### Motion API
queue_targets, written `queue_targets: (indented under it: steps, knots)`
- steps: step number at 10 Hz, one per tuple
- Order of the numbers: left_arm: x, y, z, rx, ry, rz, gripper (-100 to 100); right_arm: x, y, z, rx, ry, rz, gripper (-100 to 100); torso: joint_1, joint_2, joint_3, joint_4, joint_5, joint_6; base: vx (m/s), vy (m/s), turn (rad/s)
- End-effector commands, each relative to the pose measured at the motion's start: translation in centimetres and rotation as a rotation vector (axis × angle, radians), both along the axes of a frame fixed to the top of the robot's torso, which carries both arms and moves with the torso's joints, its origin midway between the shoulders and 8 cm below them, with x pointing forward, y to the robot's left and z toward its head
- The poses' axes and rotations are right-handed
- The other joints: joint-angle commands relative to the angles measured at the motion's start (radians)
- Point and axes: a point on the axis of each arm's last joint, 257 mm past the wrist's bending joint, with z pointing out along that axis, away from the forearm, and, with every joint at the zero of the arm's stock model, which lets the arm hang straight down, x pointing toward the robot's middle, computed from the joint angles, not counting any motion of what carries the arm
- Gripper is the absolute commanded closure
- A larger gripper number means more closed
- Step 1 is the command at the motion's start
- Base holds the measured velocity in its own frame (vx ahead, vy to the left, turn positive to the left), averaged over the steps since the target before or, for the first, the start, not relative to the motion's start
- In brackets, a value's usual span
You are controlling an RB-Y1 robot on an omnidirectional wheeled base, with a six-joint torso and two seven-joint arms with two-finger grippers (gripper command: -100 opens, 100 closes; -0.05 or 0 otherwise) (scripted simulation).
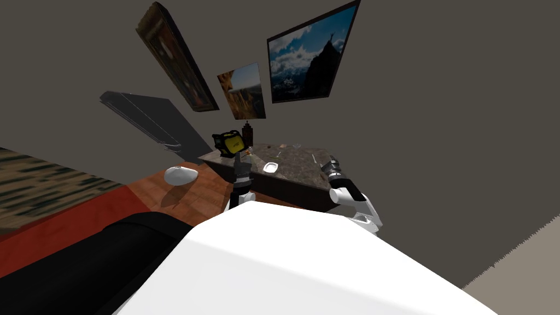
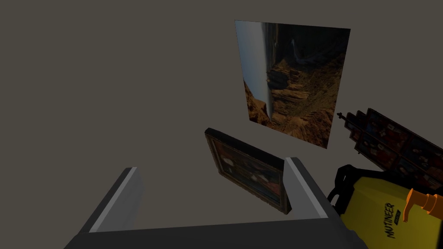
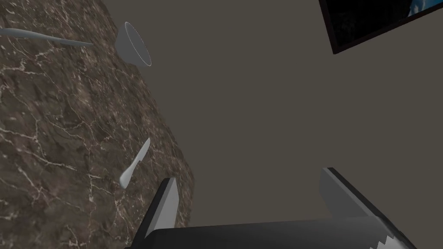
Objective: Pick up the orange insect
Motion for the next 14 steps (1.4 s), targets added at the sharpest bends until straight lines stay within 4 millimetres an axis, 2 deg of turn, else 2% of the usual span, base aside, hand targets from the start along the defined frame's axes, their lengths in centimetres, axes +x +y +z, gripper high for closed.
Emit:
queue_targets:
  steps: [1,7,14]
  knots:
    - [0.0,0.0,0.0,0.0,0.0,0.0,0,0.4,-0.3,-1.2,0.032,0.047,-0.002,-100,0.0,0.0,0.0,0.0,0.0,0.0,0.018,0.006,-0.021]
    - [0.0,0.0,0.0,0.0,0.0,0.0,0,2.0,-1.6,-4.9,0.201,0.191,-0.018,-100,0.0,0.0,0.0,0.0,0.0,0.0,0.021,0.007,-0.026]
    - [0.0,0.0,0.0,0.0,0.0,0.0,0,2.4,-2.5,-9.0,0.33,0.349,-0.053,-100,0.0,-0.001,0.0,0.0,0.0,0.0,0.019,0.008,-0.019]
